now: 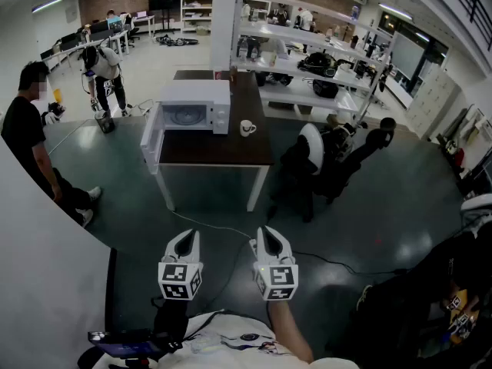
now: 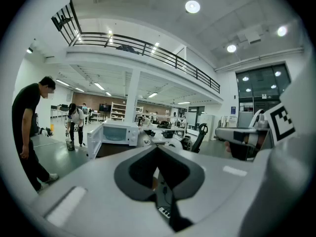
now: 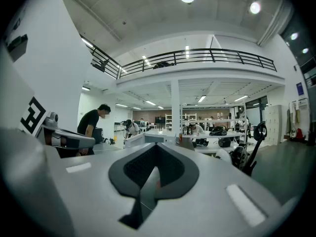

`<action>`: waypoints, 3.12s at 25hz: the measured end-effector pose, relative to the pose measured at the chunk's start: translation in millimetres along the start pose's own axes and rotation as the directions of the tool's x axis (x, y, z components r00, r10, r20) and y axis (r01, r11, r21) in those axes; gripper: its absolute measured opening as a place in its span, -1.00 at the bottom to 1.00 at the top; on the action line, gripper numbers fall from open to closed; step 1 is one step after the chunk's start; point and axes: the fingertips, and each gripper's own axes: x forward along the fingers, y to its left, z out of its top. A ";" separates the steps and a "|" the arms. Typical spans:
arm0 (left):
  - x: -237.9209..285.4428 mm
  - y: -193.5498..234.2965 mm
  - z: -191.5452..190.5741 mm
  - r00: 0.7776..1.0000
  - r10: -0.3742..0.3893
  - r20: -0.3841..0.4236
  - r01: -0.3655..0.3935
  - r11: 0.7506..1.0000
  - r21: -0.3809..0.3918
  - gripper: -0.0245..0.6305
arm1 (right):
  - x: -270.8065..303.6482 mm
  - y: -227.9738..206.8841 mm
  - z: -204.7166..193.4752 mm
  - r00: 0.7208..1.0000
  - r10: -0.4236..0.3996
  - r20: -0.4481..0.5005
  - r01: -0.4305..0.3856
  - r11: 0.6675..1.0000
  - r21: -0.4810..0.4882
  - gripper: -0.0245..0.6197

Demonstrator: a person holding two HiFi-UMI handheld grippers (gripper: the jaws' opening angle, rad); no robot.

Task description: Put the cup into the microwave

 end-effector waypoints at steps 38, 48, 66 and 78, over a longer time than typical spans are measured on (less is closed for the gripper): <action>-27.3 45.3 -49.8 0.988 -0.105 -0.114 0.095 0.991 -0.091 -0.93 | 8.1 66.5 -47.7 0.987 0.004 -0.161 -0.001 1.000 0.017 -0.92; 10.6 52.7 -53.6 0.987 -0.090 -0.137 0.075 0.991 -0.108 -0.93 | 46.7 50.2 -60.6 0.982 0.035 -0.186 -0.028 0.999 0.038 -0.92; 106.1 58.1 22.6 0.999 0.030 -0.038 -0.031 0.999 -0.035 -0.93 | 144.7 -2.2 -18.7 0.981 0.174 -0.087 -0.169 0.984 0.065 -0.92; 142.6 82.7 17.7 0.996 0.020 -0.084 -0.026 0.997 -0.076 -0.93 | 187.7 -6.2 -28.8 0.977 0.160 -0.138 -0.149 0.985 0.082 -0.92</action>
